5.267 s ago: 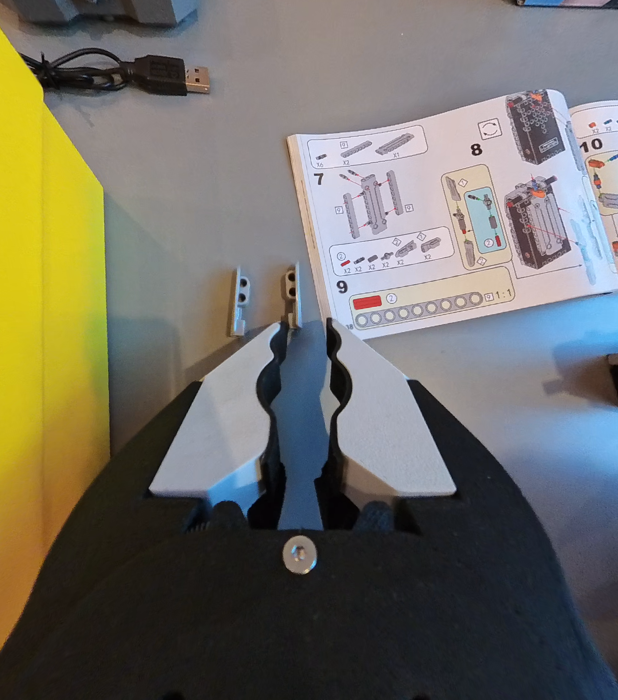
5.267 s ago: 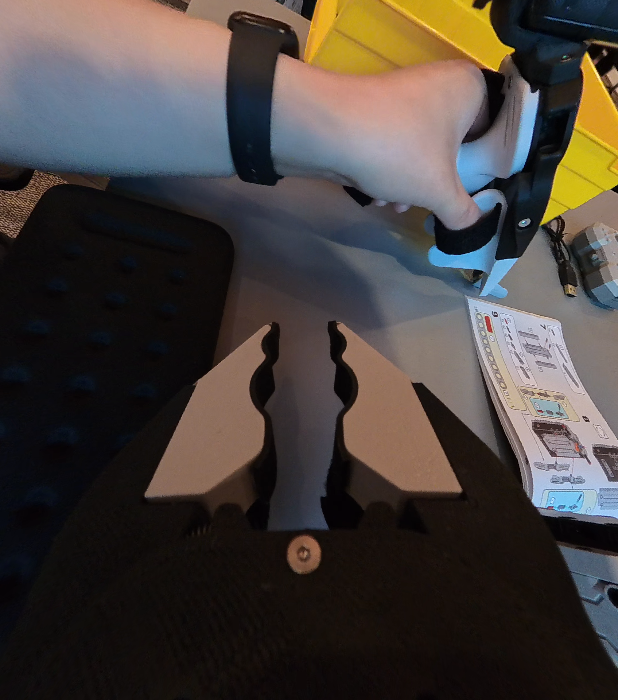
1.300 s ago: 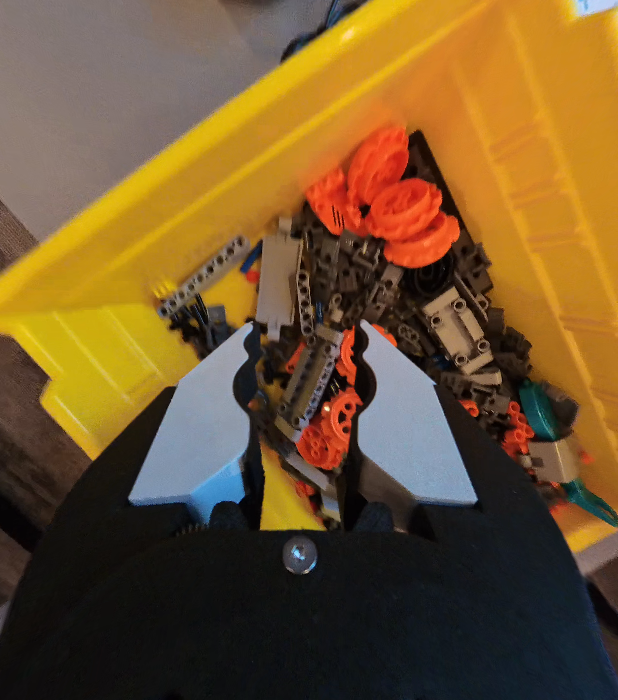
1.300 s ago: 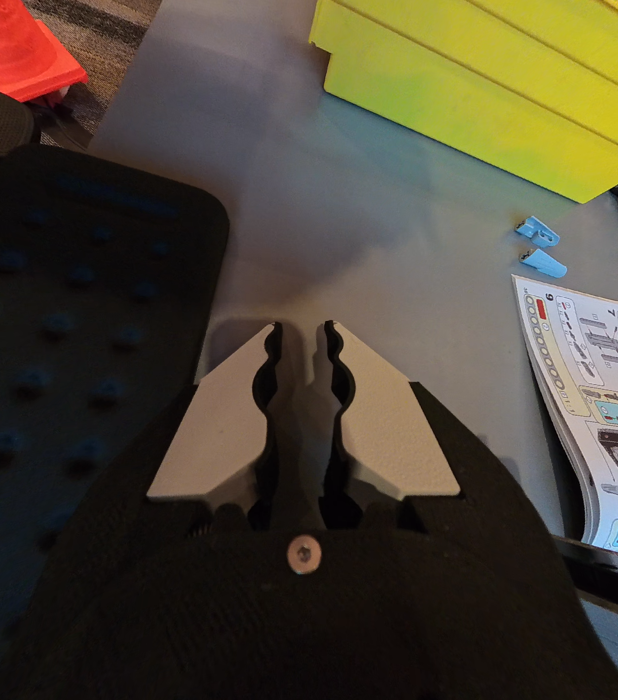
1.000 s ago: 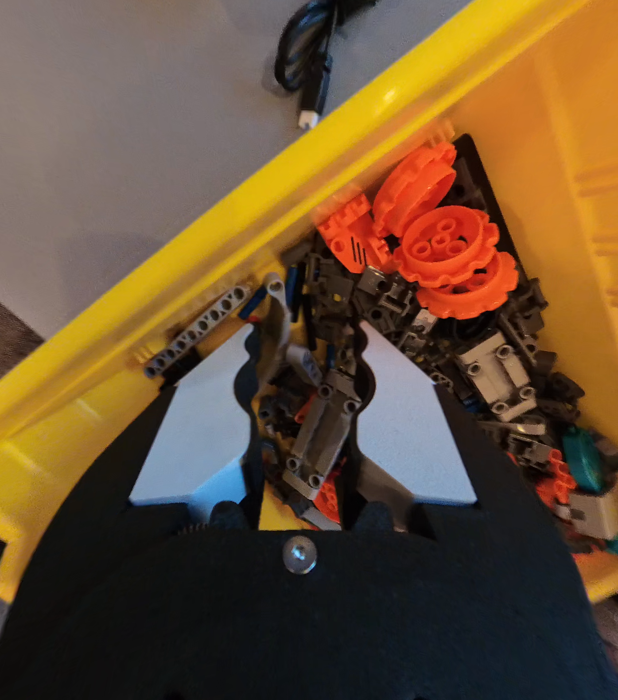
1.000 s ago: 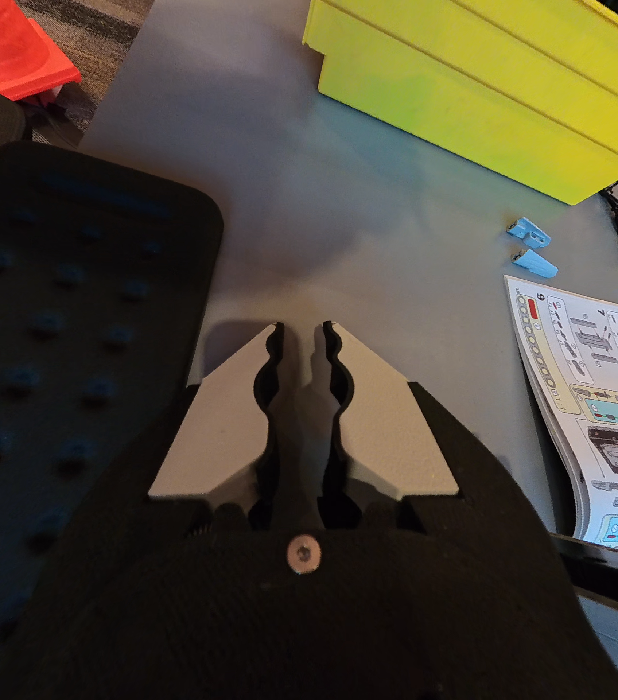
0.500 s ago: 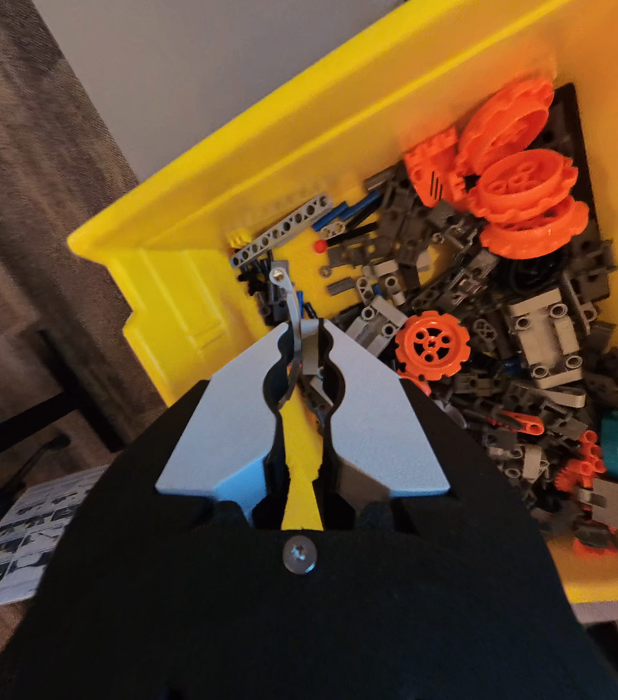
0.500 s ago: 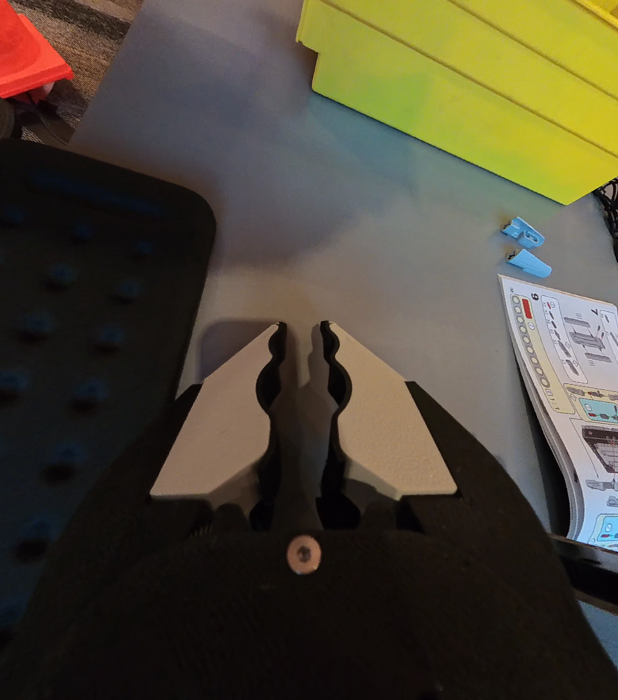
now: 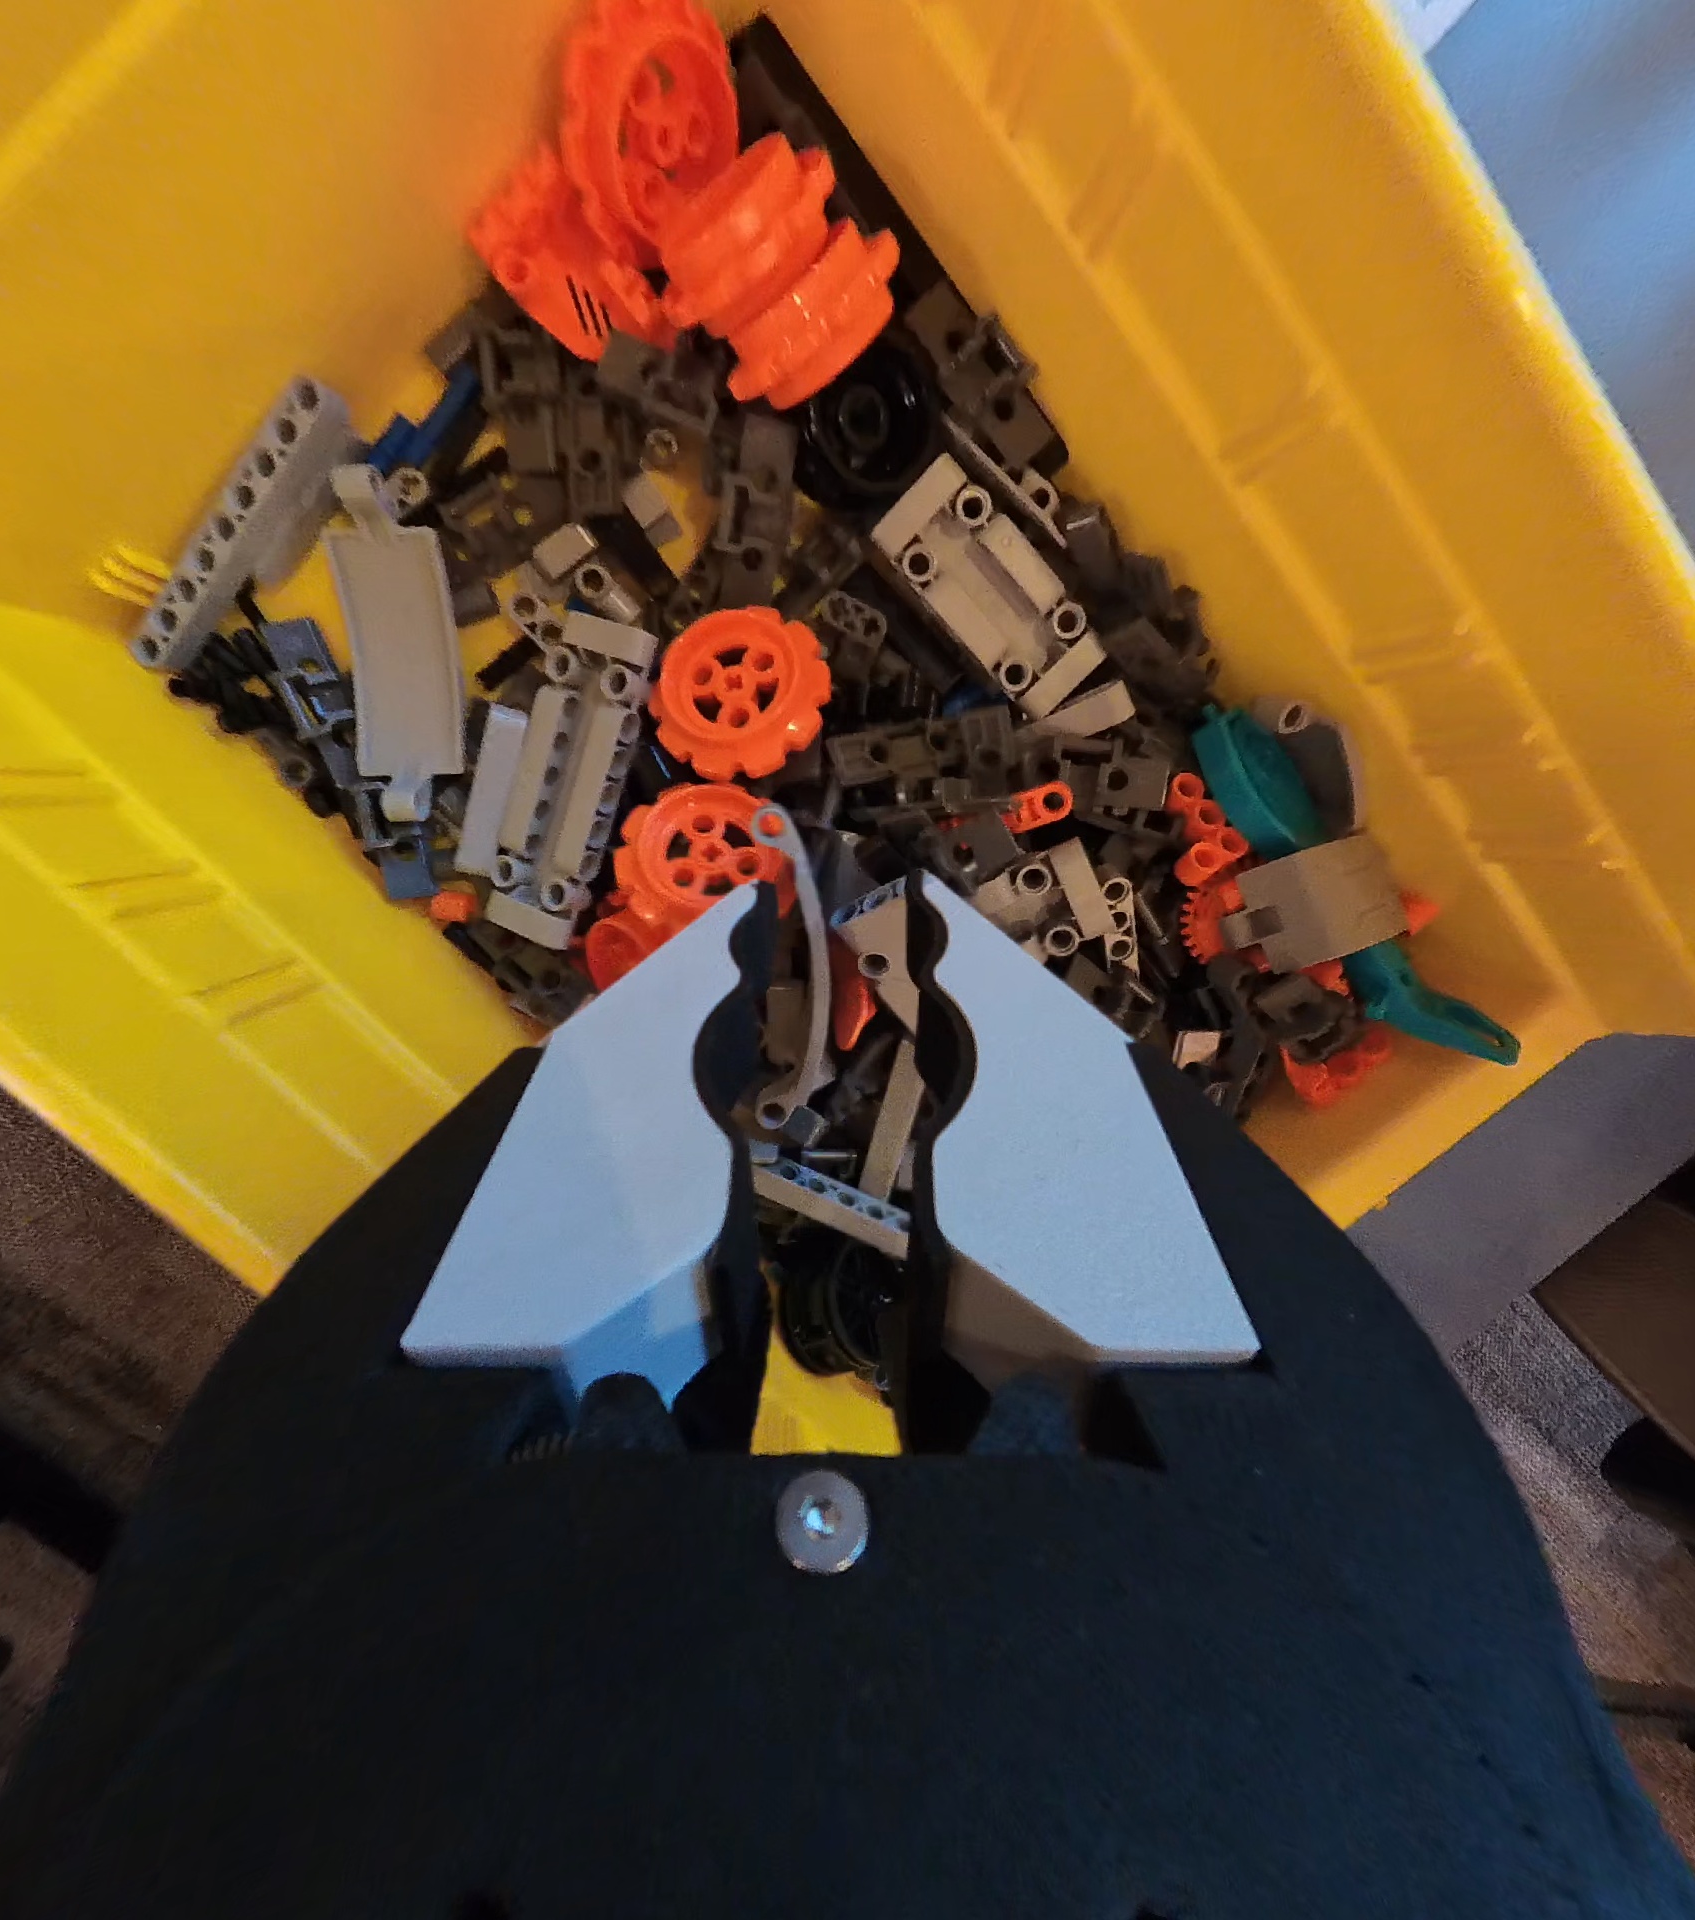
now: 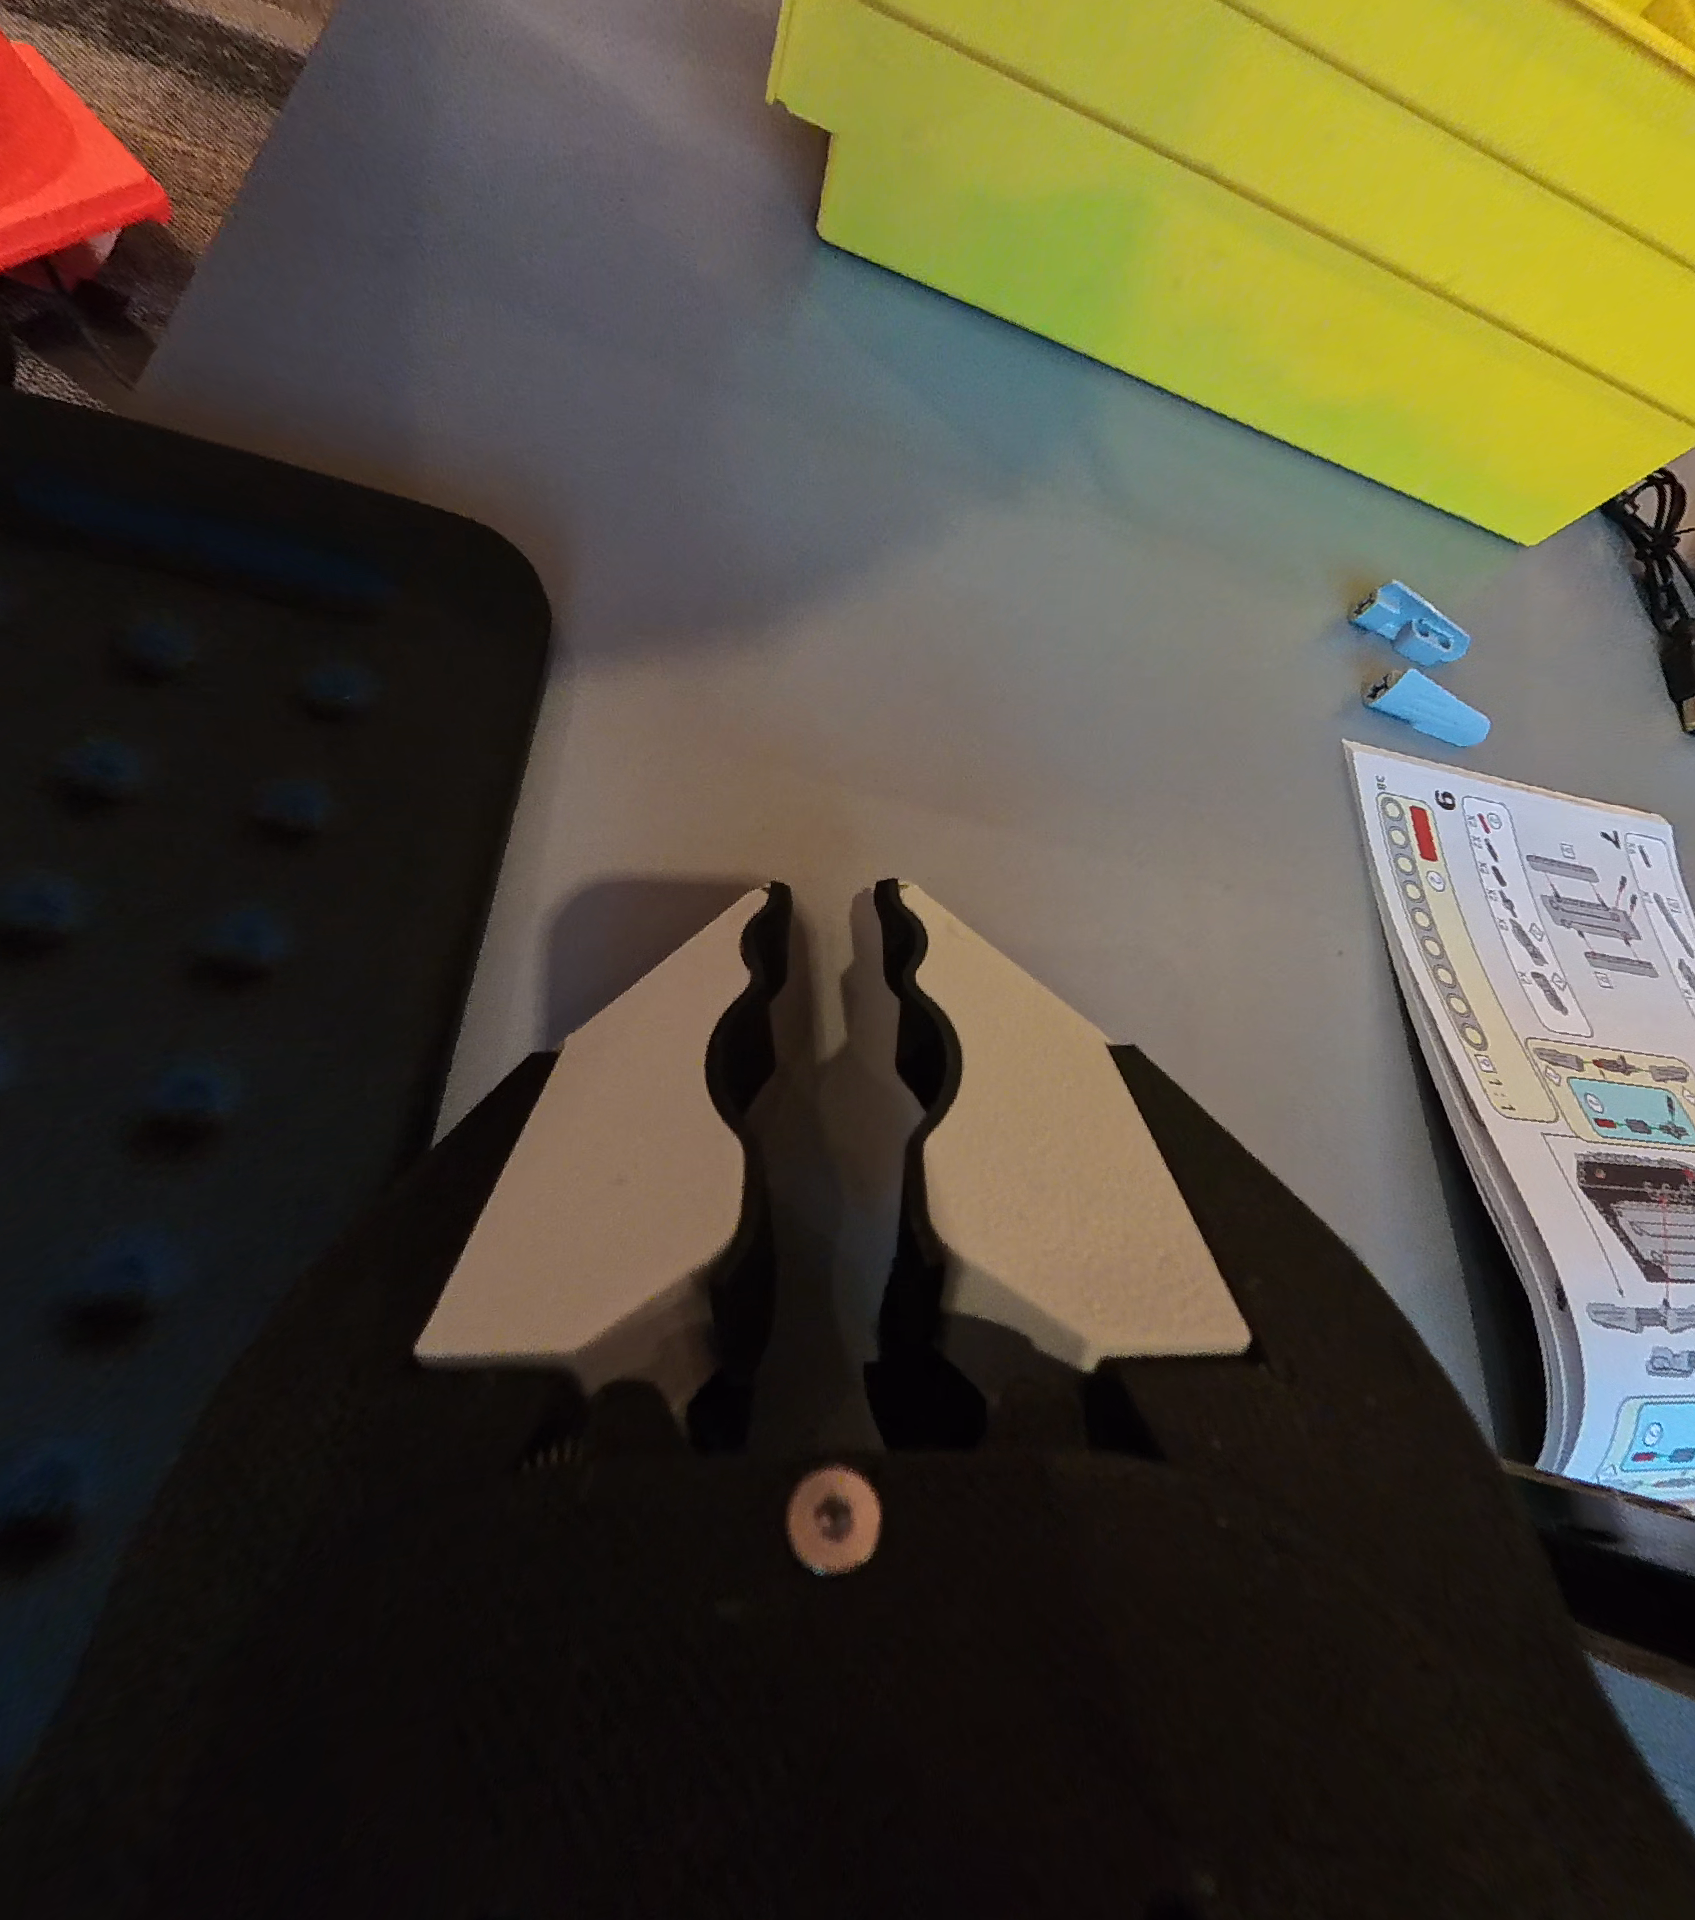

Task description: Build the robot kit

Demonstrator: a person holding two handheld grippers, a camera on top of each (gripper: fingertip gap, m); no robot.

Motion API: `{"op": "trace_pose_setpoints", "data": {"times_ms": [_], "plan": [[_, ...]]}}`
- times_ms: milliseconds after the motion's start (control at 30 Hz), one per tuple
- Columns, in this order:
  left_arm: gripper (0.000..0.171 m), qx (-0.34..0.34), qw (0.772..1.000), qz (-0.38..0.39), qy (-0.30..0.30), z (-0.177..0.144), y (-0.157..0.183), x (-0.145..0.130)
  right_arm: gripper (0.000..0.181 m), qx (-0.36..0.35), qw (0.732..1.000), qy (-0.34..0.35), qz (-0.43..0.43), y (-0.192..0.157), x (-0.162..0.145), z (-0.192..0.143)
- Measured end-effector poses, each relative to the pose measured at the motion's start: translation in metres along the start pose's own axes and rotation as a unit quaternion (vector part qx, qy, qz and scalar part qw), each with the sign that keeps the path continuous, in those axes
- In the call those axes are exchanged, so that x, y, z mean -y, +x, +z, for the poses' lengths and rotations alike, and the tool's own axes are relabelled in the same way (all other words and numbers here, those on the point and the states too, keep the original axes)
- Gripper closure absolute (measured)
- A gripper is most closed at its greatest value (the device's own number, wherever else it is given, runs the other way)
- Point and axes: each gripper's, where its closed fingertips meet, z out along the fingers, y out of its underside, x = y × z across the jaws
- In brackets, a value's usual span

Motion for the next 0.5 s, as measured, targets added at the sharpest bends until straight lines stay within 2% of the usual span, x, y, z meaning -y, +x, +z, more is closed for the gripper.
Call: {"op": "trace_pose_setpoints", "data": {"times_ms": [67,100,233,367,500], "plan": [[0.160,0.000,1.000,-0.006,0.007,0.003,0.002,0.000,0.164,-0.001,1.000,-0.002,0.001,0.001,-0.001,0.000],[0.171,0.010,1.000,-0.013,0.004,0.003,-0.001,-0.001,0.165,-0.002,1.000,-0.003,0.002,0.001,-0.001,0.001],[0.171,0.027,0.999,-0.040,0.010,-0.004,-0.010,0.003,0.166,-0.005,1.000,-0.004,0.002,0.003,-0.001,0.001],[0.171,0.038,0.994,-0.058,0.079,-0.031,-0.023,0.036,0.167,-0.005,1.000,-0.004,0.000,0.002,-0.001,0.001],[0.171,0.074,0.992,-0.046,0.088,-0.036,-0.050,0.061,0.168,-0.005,1.000,-0.004,-0.001,0.002,-0.001,0.002]]}}
